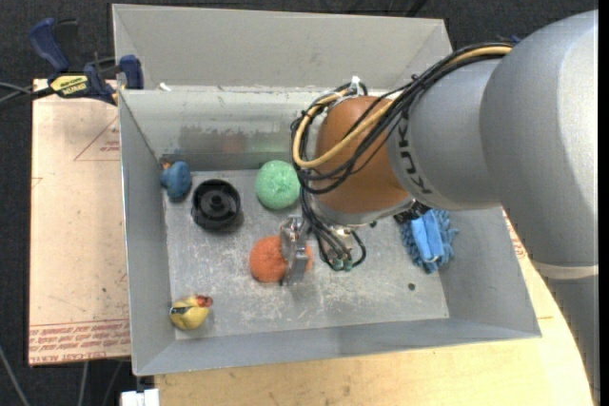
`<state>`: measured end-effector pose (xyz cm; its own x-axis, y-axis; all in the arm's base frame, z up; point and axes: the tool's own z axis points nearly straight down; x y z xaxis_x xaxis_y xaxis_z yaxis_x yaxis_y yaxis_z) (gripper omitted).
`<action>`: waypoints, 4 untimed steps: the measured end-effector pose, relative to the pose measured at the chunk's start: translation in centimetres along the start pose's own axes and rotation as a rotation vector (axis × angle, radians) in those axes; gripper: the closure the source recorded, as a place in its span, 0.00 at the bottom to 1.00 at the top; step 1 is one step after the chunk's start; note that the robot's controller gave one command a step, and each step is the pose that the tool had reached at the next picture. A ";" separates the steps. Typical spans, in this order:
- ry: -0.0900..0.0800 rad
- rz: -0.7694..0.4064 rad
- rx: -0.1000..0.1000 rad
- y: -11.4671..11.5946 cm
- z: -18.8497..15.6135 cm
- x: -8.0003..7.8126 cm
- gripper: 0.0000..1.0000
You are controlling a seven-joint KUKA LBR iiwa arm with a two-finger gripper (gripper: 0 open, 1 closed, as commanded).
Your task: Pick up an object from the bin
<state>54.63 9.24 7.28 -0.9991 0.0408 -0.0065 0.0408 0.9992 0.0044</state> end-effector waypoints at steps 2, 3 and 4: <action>-0.003 0.003 -0.002 1.5 -11.3 3.1 0.00; -0.002 0.004 -0.001 1.5 -11.2 3.1 0.00; -0.009 -0.055 -0.003 -0.7 -5.9 3.2 0.00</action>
Offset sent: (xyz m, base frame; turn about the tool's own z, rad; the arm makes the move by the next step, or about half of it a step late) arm -0.0318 0.0147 0.1122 0.0048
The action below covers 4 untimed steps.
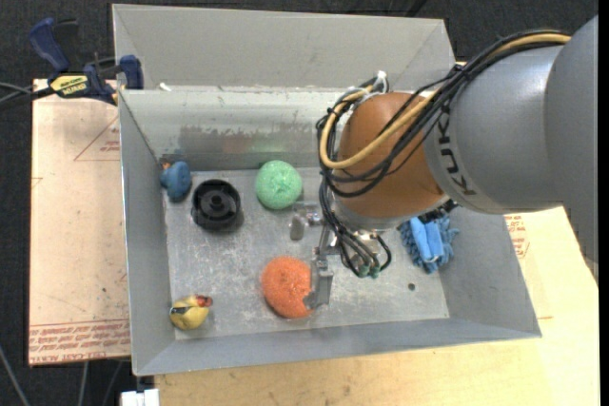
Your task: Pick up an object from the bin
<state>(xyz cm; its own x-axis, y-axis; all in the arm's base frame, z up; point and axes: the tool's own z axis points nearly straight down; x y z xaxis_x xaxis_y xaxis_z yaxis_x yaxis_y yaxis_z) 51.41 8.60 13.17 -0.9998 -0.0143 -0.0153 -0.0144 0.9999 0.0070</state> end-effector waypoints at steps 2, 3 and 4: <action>0.000 -0.013 -0.001 2.3 5.9 1.7 1.00; 0.000 -0.012 -0.001 2.3 5.9 1.7 1.00; -0.002 -0.002 -0.003 2.3 -5.1 1.8 1.00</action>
Offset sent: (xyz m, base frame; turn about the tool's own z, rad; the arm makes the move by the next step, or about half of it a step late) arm -0.0162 0.0221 -0.0591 -0.0129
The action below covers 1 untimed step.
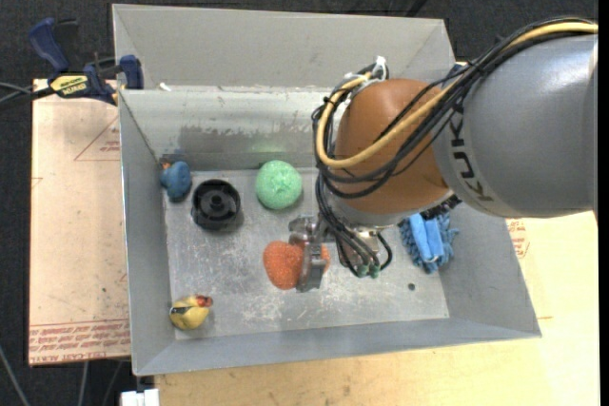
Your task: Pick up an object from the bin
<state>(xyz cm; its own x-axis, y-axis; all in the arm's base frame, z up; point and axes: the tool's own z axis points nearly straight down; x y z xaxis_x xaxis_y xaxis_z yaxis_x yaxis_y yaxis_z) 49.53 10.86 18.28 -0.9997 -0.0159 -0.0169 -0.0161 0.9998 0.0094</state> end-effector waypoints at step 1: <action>0.000 0.000 0.000 0.0 0.0 0.0 1.00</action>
Offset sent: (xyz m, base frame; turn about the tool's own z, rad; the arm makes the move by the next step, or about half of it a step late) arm -0.0018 -0.0041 0.0859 -0.0127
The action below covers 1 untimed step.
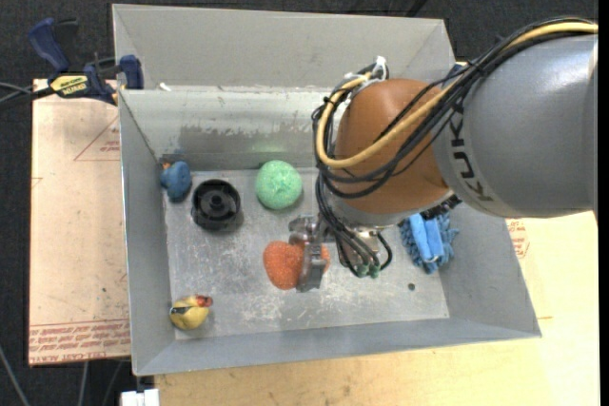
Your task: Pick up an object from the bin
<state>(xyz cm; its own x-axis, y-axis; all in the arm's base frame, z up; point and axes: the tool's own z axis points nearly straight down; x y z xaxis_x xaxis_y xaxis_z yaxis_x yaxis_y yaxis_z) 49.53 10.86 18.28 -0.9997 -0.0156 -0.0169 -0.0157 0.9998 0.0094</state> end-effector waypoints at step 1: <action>-0.003 -0.013 -0.001 -0.3 -8.6 0.0 1.00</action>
Offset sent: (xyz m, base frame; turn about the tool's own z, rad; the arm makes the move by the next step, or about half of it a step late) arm 0.0000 0.0000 0.0000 0.0000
